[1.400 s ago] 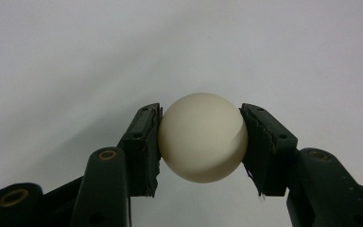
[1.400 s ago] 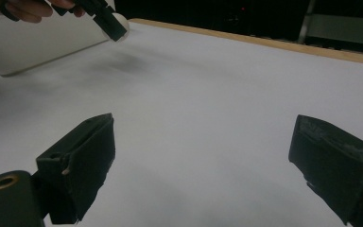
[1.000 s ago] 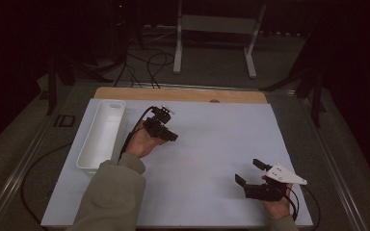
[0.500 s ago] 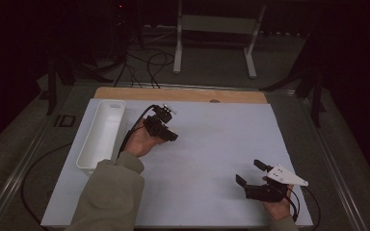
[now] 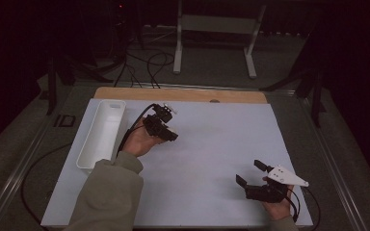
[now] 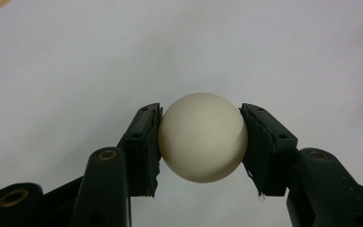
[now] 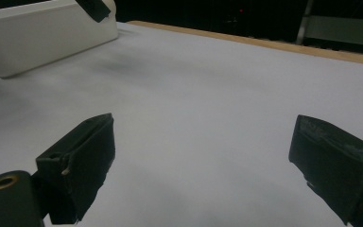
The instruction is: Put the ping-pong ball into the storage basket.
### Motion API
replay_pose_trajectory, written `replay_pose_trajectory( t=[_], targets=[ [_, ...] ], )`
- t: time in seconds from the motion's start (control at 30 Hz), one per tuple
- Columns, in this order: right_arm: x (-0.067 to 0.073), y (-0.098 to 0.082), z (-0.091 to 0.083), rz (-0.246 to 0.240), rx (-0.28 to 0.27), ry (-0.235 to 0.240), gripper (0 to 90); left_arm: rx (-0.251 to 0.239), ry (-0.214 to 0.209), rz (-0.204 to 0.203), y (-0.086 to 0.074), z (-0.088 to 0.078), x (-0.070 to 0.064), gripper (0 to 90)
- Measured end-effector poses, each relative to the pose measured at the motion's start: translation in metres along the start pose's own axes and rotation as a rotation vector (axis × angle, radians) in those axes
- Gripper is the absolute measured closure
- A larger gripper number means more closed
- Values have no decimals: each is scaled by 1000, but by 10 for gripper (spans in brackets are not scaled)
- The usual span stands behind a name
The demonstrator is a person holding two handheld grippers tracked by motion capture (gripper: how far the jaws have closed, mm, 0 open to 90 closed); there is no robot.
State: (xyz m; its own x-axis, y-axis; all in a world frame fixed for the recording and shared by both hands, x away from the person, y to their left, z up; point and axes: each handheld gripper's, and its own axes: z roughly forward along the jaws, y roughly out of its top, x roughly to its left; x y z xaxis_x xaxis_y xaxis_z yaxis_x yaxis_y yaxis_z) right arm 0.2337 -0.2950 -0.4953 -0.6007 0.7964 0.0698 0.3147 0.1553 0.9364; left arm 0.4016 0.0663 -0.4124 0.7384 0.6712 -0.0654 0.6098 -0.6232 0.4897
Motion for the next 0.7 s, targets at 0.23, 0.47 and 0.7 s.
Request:
replay_pose_trajectory(
  t=[0.23, 0.47, 0.7],
  targets=[
    [0, 0, 0, -2, 4, 0, 71, 6, 2, 14, 2, -5, -2, 514],
    [0, 0, 0, 1, 3, 0, 71, 12, -1, 24, 2, -9, -2, 514],
    [1, 0, 0, 1, 8, 0, 71, 19, -8, 34, 1, -12, -2, 514]
  ],
)
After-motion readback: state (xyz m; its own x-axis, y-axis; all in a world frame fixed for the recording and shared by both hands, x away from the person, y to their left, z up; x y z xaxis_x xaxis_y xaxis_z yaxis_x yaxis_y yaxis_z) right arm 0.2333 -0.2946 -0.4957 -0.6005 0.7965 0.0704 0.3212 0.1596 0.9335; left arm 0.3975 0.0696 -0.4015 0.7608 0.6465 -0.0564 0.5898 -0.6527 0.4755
